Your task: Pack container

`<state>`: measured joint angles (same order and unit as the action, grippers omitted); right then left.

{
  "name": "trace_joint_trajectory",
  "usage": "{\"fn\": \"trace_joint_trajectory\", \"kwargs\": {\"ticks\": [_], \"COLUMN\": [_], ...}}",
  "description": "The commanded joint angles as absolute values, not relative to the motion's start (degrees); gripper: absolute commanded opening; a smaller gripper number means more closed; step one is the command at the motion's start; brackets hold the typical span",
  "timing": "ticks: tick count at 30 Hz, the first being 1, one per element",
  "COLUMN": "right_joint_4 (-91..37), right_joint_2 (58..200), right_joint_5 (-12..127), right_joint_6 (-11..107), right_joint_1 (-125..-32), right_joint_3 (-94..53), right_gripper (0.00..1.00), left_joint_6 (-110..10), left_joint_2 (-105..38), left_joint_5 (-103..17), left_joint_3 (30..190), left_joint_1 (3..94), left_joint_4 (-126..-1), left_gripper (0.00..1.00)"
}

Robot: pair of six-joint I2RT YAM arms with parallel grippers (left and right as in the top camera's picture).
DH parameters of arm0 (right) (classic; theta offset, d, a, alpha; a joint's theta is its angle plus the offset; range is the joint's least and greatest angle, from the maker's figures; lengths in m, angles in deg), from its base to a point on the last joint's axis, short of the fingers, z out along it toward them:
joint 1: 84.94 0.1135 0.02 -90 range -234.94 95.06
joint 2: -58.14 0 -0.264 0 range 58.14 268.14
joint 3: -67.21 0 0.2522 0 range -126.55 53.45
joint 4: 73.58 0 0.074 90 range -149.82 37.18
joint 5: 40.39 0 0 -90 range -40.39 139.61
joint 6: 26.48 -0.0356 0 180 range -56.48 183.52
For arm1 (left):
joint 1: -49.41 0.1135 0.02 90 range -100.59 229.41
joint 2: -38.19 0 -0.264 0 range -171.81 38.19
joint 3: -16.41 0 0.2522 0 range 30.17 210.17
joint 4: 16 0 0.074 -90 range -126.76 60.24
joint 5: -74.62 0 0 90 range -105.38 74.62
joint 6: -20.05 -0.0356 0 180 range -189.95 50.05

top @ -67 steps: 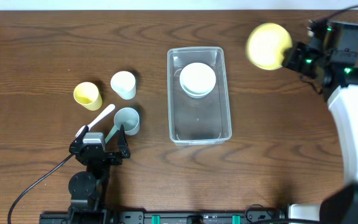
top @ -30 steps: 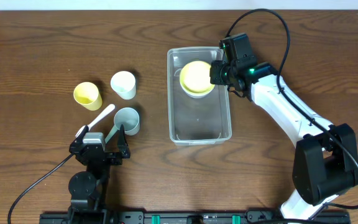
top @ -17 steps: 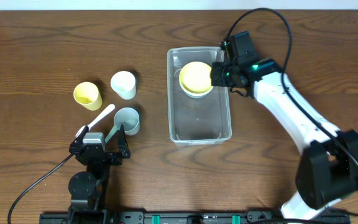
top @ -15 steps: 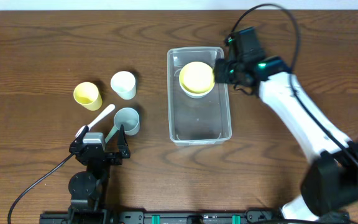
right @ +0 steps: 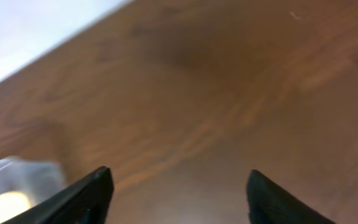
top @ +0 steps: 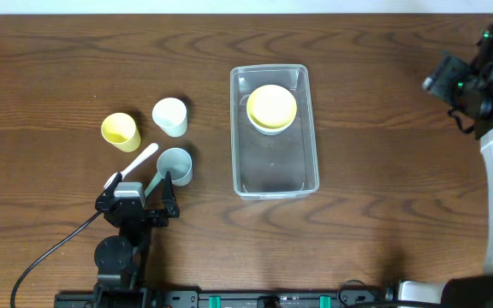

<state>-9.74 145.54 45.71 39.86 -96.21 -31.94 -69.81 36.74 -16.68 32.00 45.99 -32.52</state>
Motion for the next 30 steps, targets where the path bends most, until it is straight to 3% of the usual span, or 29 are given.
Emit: {"fn": "trace_joint_trajectory", "kwargs": {"ticks": [1, 6, 22, 30], "right_joint_4": [-9.17, -7.38, -6.24, -6.24], "right_joint_2": [148.33, 151.28, 152.03, 152.03], "right_joint_5": [45.10, 45.14, 45.32, 45.32], "right_joint_6": [39.77, 39.75, 39.80, 39.80], "right_joint_1": [-97.82, -98.00, -98.00, -98.00], "right_joint_3": [-31.13, -31.13, -31.13, -31.13], "right_gripper": [0.80, 0.99, 0.99, 0.99], "left_joint_6": [-70.14, -70.16, -70.05, -59.01], "left_joint_2": [36.72, 36.72, 36.72, 35.80], "left_joint_5": [-15.83, -15.79, -15.50, -28.46], "left_joint_3": [30.40, 30.40, 30.40, 35.98], "left_joint_1": [46.18, 46.18, 46.18, 46.18], "left_joint_4": [-33.73, -33.73, -33.73, -32.98], "left_gripper": [0.98, 0.98, 0.98, 0.98]}}
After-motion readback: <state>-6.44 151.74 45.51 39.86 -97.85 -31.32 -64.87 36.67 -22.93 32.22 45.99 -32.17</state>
